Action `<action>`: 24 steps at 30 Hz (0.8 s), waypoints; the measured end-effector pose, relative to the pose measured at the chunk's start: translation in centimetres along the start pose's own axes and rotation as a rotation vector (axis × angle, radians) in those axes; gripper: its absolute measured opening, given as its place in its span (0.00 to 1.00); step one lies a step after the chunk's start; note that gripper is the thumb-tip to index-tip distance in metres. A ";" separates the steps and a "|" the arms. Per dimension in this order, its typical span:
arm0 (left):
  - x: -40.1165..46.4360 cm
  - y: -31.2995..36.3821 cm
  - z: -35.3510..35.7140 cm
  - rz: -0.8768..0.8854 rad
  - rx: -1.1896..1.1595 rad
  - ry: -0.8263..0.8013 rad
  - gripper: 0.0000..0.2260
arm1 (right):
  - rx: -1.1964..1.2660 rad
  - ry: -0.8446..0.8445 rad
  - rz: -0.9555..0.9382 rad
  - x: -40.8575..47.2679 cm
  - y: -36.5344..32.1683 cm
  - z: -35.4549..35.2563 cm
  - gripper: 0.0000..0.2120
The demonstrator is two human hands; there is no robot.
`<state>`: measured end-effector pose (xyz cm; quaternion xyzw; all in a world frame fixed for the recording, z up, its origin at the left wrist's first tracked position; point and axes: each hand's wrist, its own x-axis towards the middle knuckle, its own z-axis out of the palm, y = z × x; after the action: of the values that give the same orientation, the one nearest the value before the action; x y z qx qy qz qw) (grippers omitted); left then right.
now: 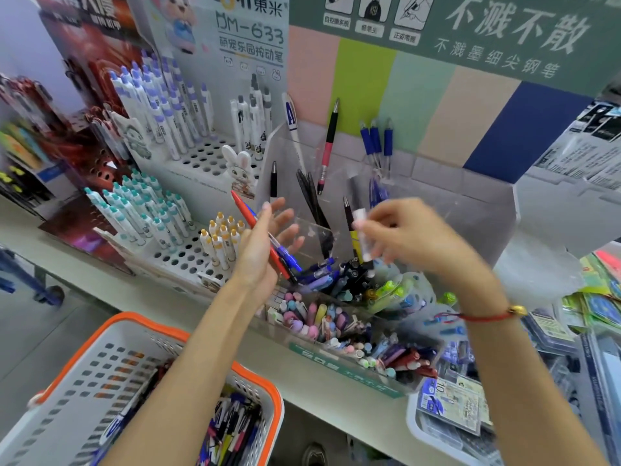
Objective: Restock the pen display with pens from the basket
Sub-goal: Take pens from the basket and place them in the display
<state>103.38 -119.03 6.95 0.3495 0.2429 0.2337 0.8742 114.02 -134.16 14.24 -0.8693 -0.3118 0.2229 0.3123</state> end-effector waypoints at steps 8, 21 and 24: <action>0.3 0.0 -1.6 -0.094 -0.071 0.060 0.16 | 0.205 0.522 -0.006 -0.5 3.2 -2.3 0.06; -0.3 0.5 -1.9 -0.051 -0.022 0.187 0.17 | 0.072 0.625 -0.071 -1.9 3.4 -1.4 0.03; -0.4 0.2 -1.5 -0.030 0.032 0.133 0.15 | -0.026 0.623 -0.073 -2.5 3.5 -1.9 0.05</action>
<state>102.16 -118.37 6.21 0.3432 0.3094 0.2393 0.8539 114.79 -138.77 13.72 -0.8880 -0.2347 -0.0695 0.3893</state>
